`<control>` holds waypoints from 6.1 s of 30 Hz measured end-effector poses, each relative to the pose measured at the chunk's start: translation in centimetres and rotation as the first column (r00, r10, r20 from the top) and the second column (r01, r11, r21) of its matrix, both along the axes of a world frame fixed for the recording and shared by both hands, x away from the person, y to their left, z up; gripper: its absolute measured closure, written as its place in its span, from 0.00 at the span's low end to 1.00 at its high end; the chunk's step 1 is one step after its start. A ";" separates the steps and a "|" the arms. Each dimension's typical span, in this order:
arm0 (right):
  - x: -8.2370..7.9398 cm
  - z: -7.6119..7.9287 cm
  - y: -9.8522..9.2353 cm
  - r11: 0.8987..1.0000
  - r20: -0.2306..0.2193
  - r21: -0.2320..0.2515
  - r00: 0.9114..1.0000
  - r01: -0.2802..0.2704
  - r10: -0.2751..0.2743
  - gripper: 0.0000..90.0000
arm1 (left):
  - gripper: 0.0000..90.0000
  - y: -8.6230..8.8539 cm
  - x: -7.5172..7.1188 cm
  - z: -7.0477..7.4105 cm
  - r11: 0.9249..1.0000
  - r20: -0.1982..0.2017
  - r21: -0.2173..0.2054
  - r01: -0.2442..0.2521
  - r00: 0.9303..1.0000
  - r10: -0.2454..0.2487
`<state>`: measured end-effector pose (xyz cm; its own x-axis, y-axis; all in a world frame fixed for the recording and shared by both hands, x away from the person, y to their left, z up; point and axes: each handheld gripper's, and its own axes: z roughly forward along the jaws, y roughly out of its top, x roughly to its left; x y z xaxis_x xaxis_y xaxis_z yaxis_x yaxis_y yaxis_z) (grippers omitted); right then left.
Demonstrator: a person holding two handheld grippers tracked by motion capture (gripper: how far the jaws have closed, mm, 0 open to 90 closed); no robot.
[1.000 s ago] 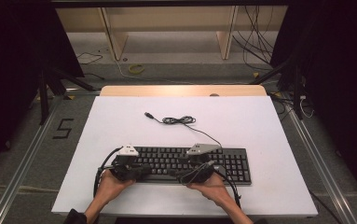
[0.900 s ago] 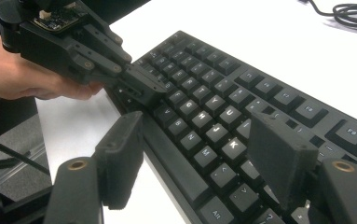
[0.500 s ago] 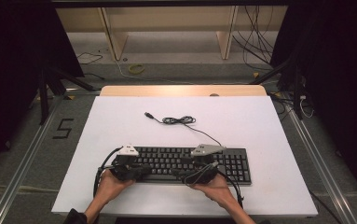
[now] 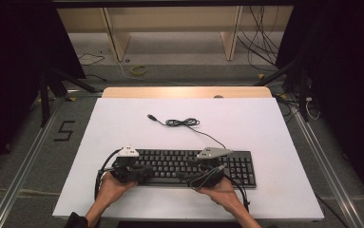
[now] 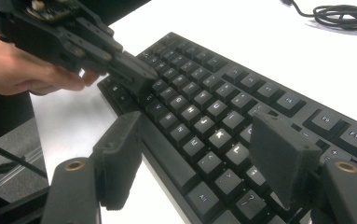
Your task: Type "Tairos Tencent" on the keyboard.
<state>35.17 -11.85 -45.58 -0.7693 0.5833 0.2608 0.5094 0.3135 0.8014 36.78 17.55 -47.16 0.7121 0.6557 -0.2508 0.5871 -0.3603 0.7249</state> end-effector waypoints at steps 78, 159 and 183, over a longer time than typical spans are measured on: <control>0.1 -0.3 0.3 1.000 -0.005 -0.002 1.000 -0.003 0.003 0.39 | 0.99 0.4 3.0 -0.4 0.992 -0.024 0.066 -0.110 0.993 0.112; 1.8 -2.3 5.4 0.986 -0.008 -0.151 0.998 -0.063 0.062 1.00 | 0.31 1.2 -0.4 1.4 0.982 0.027 -0.121 -0.143 0.989 0.147; 1.6 -1.4 4.1 0.994 0.000 -0.101 0.999 -0.040 0.040 0.97 | 0.32 1.3 0.0 1.2 0.983 0.029 -0.112 -0.146 0.988 0.150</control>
